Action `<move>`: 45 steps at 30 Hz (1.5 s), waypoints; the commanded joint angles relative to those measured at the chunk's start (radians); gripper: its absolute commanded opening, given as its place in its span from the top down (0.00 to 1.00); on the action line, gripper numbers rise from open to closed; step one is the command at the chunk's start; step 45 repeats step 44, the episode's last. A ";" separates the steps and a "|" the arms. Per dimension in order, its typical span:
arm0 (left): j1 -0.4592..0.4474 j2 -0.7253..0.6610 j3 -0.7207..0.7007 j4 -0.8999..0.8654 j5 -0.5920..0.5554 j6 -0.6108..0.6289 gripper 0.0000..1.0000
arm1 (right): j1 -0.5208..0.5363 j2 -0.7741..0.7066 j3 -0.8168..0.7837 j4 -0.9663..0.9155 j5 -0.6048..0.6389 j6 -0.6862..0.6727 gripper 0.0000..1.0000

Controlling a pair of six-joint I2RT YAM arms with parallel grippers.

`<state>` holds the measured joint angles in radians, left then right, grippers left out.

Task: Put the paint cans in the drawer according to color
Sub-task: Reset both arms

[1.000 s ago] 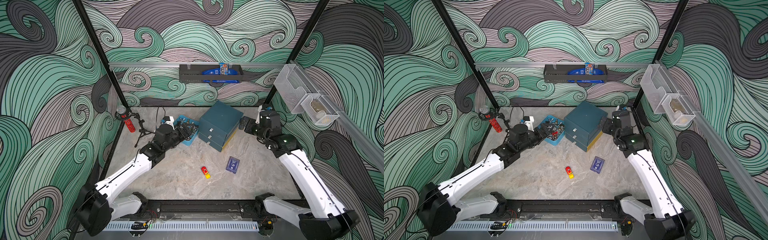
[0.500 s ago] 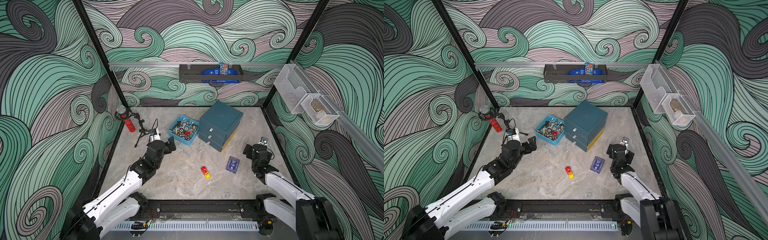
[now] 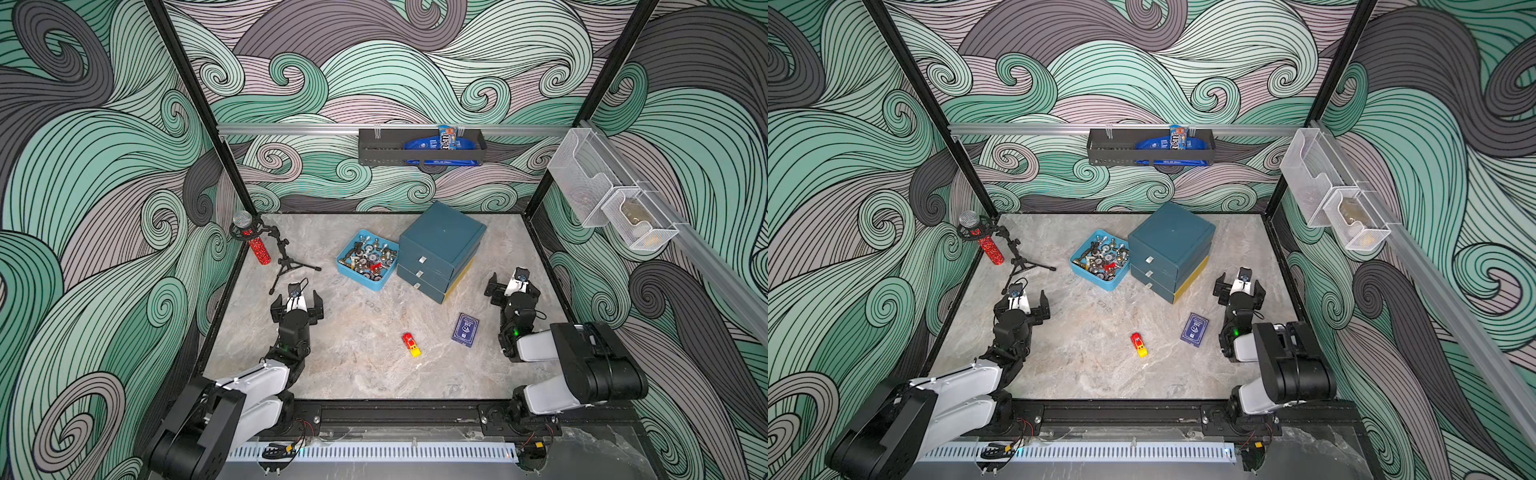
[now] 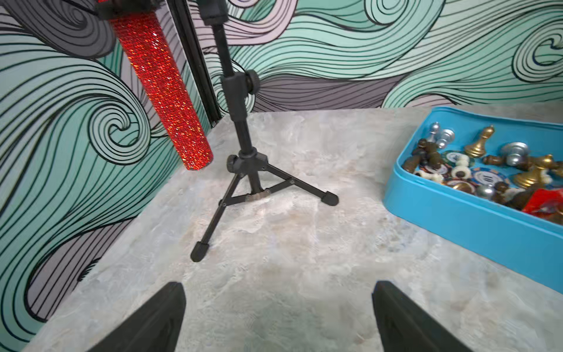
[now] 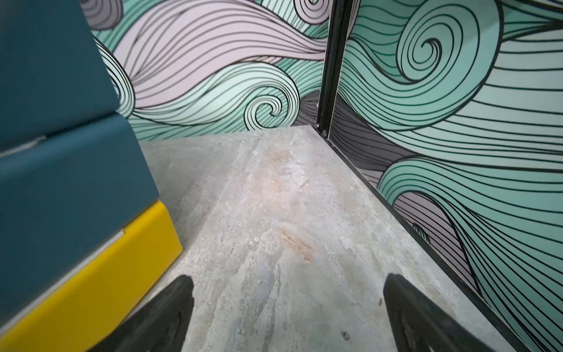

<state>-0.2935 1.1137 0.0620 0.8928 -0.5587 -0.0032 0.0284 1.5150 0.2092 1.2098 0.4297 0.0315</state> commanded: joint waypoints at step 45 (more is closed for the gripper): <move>0.252 0.467 0.111 0.566 0.341 -0.075 0.01 | -0.042 0.037 -0.021 0.193 -0.144 -0.002 0.00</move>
